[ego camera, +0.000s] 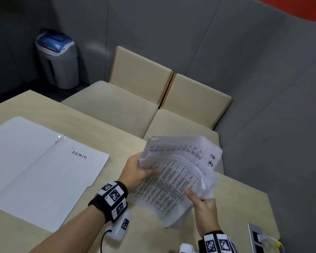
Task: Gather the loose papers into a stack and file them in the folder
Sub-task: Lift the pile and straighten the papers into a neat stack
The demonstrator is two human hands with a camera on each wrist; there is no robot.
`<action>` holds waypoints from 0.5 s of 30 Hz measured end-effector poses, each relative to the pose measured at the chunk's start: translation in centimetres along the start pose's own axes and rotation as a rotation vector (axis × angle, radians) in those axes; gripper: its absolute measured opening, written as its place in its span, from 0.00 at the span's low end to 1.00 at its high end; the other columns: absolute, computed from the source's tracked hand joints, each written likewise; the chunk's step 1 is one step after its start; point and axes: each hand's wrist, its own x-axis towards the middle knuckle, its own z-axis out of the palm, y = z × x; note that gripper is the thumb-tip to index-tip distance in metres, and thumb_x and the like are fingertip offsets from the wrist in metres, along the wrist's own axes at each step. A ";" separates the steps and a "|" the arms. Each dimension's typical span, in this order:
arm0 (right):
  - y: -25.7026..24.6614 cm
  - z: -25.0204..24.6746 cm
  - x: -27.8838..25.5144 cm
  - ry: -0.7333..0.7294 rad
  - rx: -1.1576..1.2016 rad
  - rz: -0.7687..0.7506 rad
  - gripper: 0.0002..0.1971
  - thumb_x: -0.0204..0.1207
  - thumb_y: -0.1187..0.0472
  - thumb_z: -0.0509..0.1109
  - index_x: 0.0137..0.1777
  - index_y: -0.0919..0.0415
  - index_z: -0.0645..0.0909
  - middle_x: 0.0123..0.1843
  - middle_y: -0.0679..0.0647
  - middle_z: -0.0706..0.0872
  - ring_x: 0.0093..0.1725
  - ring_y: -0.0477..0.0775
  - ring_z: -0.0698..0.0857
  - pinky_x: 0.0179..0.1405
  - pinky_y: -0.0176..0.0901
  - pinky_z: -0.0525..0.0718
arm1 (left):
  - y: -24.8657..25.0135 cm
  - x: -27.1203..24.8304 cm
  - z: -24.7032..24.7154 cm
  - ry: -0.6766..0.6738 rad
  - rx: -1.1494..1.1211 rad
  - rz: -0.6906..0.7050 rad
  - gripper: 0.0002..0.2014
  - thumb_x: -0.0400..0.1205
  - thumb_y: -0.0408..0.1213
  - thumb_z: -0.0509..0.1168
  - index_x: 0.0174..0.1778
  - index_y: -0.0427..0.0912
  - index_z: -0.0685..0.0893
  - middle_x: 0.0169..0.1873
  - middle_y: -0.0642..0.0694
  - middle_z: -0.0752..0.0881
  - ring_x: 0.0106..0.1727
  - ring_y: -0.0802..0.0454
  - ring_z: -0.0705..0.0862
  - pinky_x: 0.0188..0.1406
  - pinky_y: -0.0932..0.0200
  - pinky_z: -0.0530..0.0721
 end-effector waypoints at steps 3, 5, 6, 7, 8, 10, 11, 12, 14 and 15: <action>-0.5 -0.1 0.7 0.089 -0.066 -0.077 0.16 0.70 0.71 0.79 0.57 0.59 0.89 0.50 0.55 0.96 0.56 0.60 0.92 0.39 0.36 0.90 | 1.2 0.1 0.3 0.057 -0.073 0.059 0.20 0.67 0.27 0.81 0.55 0.32 0.88 0.48 0.38 0.94 0.51 0.39 0.92 0.53 0.38 0.91; -1.3 -0.4 1.0 0.077 -0.077 -0.154 0.26 0.65 0.66 0.82 0.65 0.59 0.85 0.56 0.54 0.94 0.57 0.54 0.92 0.41 0.33 0.89 | 2.2 0.2 -0.4 0.045 -0.092 0.134 0.29 0.63 0.30 0.85 0.59 0.34 0.85 0.50 0.39 0.93 0.52 0.44 0.92 0.51 0.46 0.92; -1.7 -0.6 1.1 0.046 -0.083 -0.198 0.31 0.62 0.65 0.82 0.68 0.59 0.83 0.59 0.56 0.93 0.57 0.53 0.92 0.44 0.34 0.90 | 2.3 0.4 -0.9 0.032 -0.094 0.161 0.33 0.61 0.31 0.86 0.61 0.35 0.82 0.51 0.39 0.92 0.53 0.47 0.92 0.50 0.49 0.92; -2.0 -0.7 1.1 0.019 -0.089 -0.233 0.34 0.61 0.64 0.83 0.70 0.57 0.81 0.61 0.57 0.91 0.58 0.52 0.91 0.47 0.36 0.90 | 2.2 0.5 -1.4 0.024 -0.094 0.168 0.35 0.59 0.31 0.86 0.61 0.37 0.80 0.51 0.39 0.91 0.52 0.49 0.91 0.50 0.52 0.92; -2.2 -0.8 1.2 0.013 -0.097 -0.257 0.35 0.59 0.62 0.83 0.70 0.54 0.80 0.62 0.57 0.90 0.58 0.51 0.90 0.49 0.35 0.89 | 1.9 0.7 -1.8 0.026 -0.085 0.158 0.34 0.59 0.29 0.86 0.60 0.39 0.79 0.50 0.39 0.90 0.50 0.51 0.90 0.48 0.55 0.91; -2.8 -0.7 1.5 0.037 -0.116 -0.281 0.35 0.58 0.61 0.84 0.68 0.47 0.80 0.61 0.56 0.90 0.58 0.50 0.89 0.49 0.31 0.88 | 1.3 0.9 -2.1 0.022 -0.026 0.128 0.28 0.63 0.25 0.84 0.57 0.37 0.82 0.46 0.44 0.90 0.45 0.56 0.90 0.43 0.61 0.90; -3.3 -0.4 1.6 0.039 -0.128 -0.297 0.34 0.60 0.61 0.83 0.68 0.47 0.80 0.59 0.54 0.90 0.56 0.48 0.90 0.47 0.29 0.87 | 1.1 1.1 -2.1 0.009 0.014 0.119 0.24 0.65 0.24 0.82 0.56 0.35 0.85 0.45 0.45 0.91 0.44 0.57 0.90 0.41 0.63 0.89; -3.7 -0.1 1.7 0.039 -0.141 -0.311 0.31 0.62 0.61 0.81 0.68 0.49 0.81 0.56 0.52 0.91 0.53 0.46 0.91 0.45 0.29 0.88 | 0.7 1.3 -2.2 -0.003 0.044 0.103 0.20 0.68 0.24 0.81 0.55 0.34 0.87 0.45 0.44 0.92 0.44 0.57 0.90 0.41 0.64 0.89; -4.8 1.0 1.7 0.045 -0.142 -0.337 0.20 0.68 0.59 0.77 0.61 0.53 0.85 0.46 0.46 0.94 0.44 0.40 0.93 0.39 0.30 0.89 | 0.0 1.8 -2.2 -0.025 0.033 0.058 0.16 0.71 0.25 0.79 0.55 0.34 0.91 0.47 0.40 0.94 0.46 0.53 0.91 0.43 0.62 0.90; -5.3 1.5 1.7 0.050 -0.119 -0.351 0.14 0.71 0.60 0.75 0.58 0.55 0.86 0.43 0.45 0.95 0.42 0.40 0.93 0.38 0.30 0.89 | -0.4 2.1 -2.2 -0.031 0.014 0.042 0.15 0.71 0.25 0.78 0.55 0.35 0.91 0.48 0.39 0.94 0.47 0.52 0.92 0.44 0.61 0.90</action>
